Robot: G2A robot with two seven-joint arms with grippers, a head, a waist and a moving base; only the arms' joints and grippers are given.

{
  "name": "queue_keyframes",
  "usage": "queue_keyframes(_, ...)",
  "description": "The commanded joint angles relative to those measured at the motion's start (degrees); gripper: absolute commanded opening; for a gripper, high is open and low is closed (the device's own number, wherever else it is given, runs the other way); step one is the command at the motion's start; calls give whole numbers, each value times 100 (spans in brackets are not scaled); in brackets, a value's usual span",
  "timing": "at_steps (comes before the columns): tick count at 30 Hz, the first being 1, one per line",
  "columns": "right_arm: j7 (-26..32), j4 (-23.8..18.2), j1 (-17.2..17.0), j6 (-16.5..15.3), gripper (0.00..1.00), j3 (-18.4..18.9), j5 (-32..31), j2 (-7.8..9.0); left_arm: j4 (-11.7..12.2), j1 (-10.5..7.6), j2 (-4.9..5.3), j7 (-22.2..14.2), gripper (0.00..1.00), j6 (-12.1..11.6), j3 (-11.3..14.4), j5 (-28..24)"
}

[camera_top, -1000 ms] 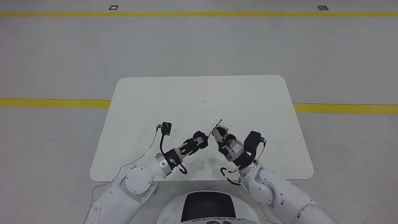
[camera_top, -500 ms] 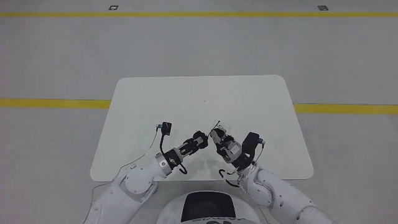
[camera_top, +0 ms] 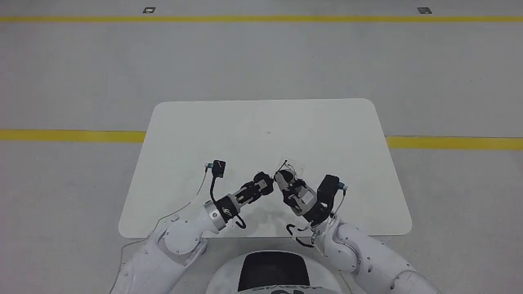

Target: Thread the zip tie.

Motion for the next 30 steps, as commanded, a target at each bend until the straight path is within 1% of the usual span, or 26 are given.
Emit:
queue_keyframes(1, -9, 24, 11, 0, 0, -12, 49, 6, 0, 0, 0, 0, 0, 0, 0, 0)
queue_keyframes(30, -157, 218, 175, 0, 0, -390, 632, 151, 0, 0, 0, 0, 0, 0, 0, 0)
